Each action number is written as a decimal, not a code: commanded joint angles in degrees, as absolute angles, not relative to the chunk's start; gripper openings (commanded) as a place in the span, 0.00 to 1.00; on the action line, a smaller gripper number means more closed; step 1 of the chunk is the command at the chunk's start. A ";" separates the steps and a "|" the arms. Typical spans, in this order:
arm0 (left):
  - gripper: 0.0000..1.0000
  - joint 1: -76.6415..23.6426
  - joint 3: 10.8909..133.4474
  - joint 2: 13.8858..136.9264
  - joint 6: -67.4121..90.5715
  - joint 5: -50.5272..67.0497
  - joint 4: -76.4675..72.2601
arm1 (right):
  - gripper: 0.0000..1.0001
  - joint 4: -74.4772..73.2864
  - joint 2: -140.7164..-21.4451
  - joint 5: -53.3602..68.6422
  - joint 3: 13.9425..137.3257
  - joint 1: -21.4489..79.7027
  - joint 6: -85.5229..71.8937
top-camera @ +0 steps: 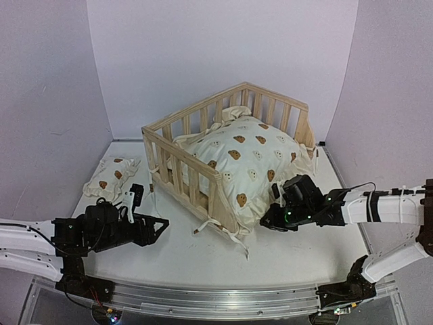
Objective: Set up the pet bed
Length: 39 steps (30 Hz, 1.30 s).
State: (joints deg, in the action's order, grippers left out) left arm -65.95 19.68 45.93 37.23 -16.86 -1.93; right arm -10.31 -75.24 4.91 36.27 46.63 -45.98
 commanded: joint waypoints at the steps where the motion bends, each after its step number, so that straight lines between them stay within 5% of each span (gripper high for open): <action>1: 0.58 -66.01 23.06 44.82 35.53 -19.58 0.75 | 0.00 -7.47 -75.01 7.61 37.77 46.37 -45.53; 25: 0.61 -65.92 24.73 44.82 35.57 -21.35 3.62 | 0.00 -44.56 -73.70 20.05 48.52 41.44 -24.73; 36: 0.61 -65.92 25.01 43.20 37.52 -22.88 6.24 | 0.00 -54.03 -81.74 20.51 53.31 39.64 -13.55; 39: 0.63 -65.85 25.82 43.63 40.46 -24.53 8.28 | 0.00 -53.92 -86.71 11.24 53.13 39.55 -13.75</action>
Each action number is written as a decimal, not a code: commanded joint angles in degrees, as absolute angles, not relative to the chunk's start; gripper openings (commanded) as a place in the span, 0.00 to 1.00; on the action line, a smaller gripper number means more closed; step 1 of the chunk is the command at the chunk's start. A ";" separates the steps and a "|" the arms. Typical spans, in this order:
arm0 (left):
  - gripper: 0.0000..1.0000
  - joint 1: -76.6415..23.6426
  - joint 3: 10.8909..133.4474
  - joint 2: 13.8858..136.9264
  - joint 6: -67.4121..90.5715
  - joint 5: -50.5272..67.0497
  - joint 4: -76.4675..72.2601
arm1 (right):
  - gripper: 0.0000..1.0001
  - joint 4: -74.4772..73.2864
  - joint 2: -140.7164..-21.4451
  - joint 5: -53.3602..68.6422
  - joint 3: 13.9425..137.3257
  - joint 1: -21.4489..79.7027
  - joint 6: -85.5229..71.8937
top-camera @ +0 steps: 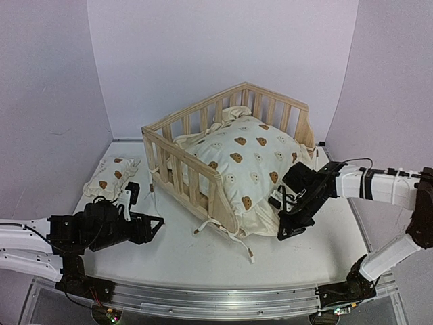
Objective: Set up the pet bed
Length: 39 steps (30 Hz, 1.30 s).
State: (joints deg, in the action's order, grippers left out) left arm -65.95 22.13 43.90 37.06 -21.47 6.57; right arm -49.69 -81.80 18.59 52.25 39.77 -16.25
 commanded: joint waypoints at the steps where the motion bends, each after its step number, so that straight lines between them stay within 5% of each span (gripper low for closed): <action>1: 0.64 -65.79 26.15 43.81 42.14 -25.97 9.48 | 0.00 -53.45 -88.28 9.49 53.02 39.32 -13.93; 7: 0.69 -63.71 28.62 42.25 47.14 -28.66 14.99 | 0.08 -32.08 -86.84 23.15 46.89 39.24 -27.39; 11: 0.71 -59.90 32.08 42.28 47.20 -27.39 19.52 | 0.19 -33.67 -85.10 17.99 47.11 39.20 -27.73; 13: 0.71 -57.15 34.09 43.54 47.12 -24.77 22.44 | 0.13 -35.78 -81.53 13.68 45.83 38.80 -27.32; 14: 0.71 -55.89 34.76 44.11 46.99 -23.07 23.82 | 0.01 -37.91 -79.41 9.56 45.35 38.28 -27.01; 23: 0.72 -42.87 36.04 41.63 46.85 -18.27 28.88 | 0.00 -38.53 -73.16 14.09 38.35 37.38 -28.60; 31: 0.81 -19.74 41.66 51.84 39.34 -7.86 28.57 | 0.53 -41.90 -62.42 14.49 39.41 37.35 -29.05; 39: 0.85 -9.93 67.14 84.19 28.05 -8.80 25.90 | 0.69 -42.86 -53.23 12.49 43.72 37.35 -25.75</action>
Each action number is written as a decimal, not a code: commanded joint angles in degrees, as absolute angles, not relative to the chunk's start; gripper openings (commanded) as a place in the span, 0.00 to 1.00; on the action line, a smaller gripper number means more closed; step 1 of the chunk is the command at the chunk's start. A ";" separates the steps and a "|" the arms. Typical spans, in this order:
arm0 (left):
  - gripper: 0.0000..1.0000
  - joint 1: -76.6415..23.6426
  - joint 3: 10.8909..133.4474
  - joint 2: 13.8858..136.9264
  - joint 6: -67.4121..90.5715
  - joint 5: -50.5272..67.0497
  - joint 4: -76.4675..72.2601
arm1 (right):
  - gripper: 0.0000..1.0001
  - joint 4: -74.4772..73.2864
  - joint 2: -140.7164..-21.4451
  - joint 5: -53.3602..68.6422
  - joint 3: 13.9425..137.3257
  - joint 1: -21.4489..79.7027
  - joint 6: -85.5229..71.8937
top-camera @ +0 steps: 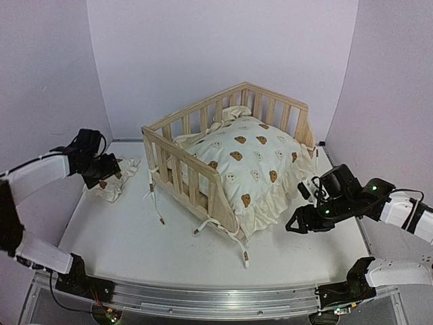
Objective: Set up the pet bed
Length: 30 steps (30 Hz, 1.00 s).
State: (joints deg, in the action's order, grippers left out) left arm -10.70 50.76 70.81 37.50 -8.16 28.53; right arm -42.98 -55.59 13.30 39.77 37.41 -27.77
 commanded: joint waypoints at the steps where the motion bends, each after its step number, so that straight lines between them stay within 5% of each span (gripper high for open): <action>1: 0.85 -9.87 71.37 88.08 26.37 -11.10 27.10 | 0.69 -43.00 -53.04 12.51 44.21 37.35 -25.42; 6: 0.87 -5.97 89.00 107.07 18.93 -15.90 34.34 | 0.69 -43.41 -51.65 12.66 45.53 37.35 -24.57; 12: 0.87 -3.84 93.37 119.12 14.63 -15.77 36.89 | 0.72 -44.58 -51.12 11.60 47.98 37.35 -22.28; 17: 0.46 -3.16 91.44 119.84 13.02 -10.49 36.02 | 0.72 -45.10 -51.94 10.24 50.77 37.35 -20.72; 20: 0.04 -3.15 89.26 114.95 13.47 -8.93 34.51 | 0.72 -45.63 -52.61 9.79 53.48 37.35 -20.27; 25: 0.00 -4.30 86.73 97.23 19.12 -2.20 33.40 | 0.74 -45.98 -53.04 7.71 58.23 37.36 -18.93; 30: 0.00 -7.83 82.93 73.54 26.18 4.12 31.48 | 0.89 -46.99 -54.82 4.52 65.09 37.36 -18.54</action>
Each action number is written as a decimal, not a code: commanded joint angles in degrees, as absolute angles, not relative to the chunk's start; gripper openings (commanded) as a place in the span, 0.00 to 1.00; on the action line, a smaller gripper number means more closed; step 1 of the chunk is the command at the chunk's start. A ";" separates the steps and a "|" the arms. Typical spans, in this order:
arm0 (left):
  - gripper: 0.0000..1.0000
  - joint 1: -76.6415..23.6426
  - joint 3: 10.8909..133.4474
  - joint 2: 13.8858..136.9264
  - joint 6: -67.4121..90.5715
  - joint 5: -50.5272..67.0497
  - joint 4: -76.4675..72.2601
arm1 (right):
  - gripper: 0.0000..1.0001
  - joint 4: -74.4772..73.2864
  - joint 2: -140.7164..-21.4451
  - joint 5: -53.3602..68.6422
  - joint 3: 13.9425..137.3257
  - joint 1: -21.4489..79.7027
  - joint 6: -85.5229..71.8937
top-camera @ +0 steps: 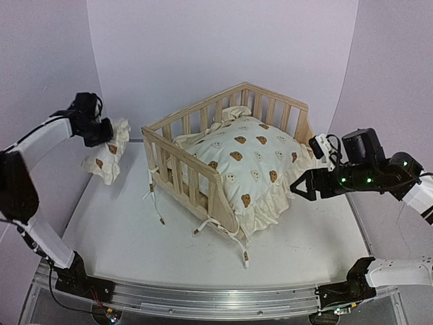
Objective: Set up the pet bed
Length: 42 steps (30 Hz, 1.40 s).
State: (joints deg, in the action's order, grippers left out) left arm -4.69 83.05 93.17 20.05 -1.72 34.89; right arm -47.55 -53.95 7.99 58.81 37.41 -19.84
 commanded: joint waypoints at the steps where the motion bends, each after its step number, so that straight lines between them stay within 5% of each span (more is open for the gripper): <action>1: 0.00 -9.17 82.73 70.02 26.49 4.16 31.16 | 0.97 -46.99 -55.28 4.82 66.86 37.35 -18.54; 6: 0.00 -27.09 84.14 59.10 18.34 2.09 23.93 | 0.98 -45.40 -61.85 17.81 79.32 37.35 -20.32; 14: 0.00 -65.05 97.29 74.90 -15.90 -26.29 24.78 | 0.98 -30.40 -72.56 41.80 94.19 37.44 -33.64; 27: 0.00 -71.94 104.02 90.10 -34.15 -30.48 25.27 | 0.94 -27.62 -75.84 36.15 92.43 37.89 -36.98; 32: 0.00 -71.92 103.33 89.58 -33.31 -31.08 25.14 | 0.98 -38.12 -70.83 18.44 92.25 37.88 -29.27; 37: 0.00 -71.98 103.69 89.61 -33.31 -29.92 25.19 | 0.98 -31.44 -72.70 27.87 86.91 38.00 -33.80; 42: 0.00 -71.95 104.98 90.85 -32.70 -28.76 25.31 | 0.88 -19.58 -75.73 31.98 84.39 40.56 -38.70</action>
